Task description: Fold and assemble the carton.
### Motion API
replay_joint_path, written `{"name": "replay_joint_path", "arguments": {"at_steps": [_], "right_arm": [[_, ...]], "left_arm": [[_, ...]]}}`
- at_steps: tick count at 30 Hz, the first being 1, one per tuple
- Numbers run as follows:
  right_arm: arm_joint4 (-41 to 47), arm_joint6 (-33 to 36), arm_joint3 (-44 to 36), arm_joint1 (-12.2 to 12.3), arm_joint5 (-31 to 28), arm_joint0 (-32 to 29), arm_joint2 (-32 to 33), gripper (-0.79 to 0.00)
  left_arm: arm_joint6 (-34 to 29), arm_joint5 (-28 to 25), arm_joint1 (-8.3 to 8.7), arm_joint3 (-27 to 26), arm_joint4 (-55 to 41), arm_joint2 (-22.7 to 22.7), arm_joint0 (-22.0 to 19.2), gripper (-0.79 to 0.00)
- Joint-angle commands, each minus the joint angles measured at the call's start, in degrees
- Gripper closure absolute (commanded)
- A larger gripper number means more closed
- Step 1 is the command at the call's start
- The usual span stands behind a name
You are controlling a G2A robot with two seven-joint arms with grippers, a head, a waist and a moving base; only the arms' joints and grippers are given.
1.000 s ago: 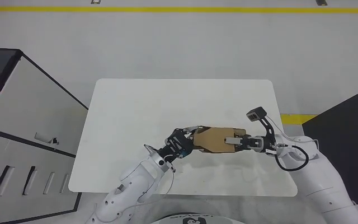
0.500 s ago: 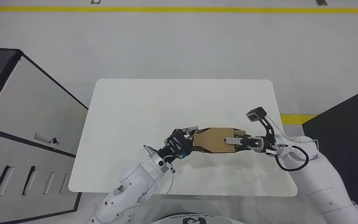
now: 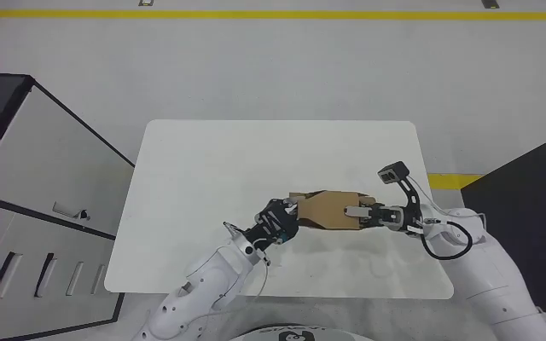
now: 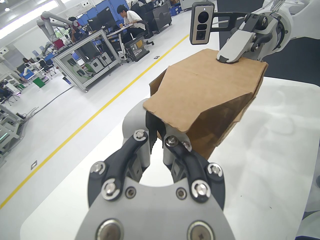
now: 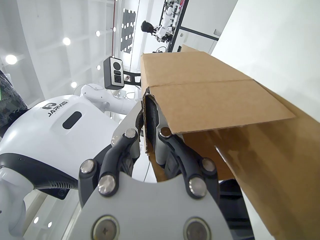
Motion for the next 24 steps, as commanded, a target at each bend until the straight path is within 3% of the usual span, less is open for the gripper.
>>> {"name": "replay_joint_path", "arguments": {"at_steps": [1,24], "right_arm": [[0.1,0.4,-0.1,0.0,0.4,0.1,-0.2,0.0],[-1.3,3.6,-1.4,0.6,3.6,0.7,-0.5,0.0]], "left_arm": [[-0.1,0.1,-0.02,0.3,-0.1,0.0,-0.3,0.0],[-0.7,0.5,-0.19,0.9,1.6,0.7,-3.2,0.0]]}}
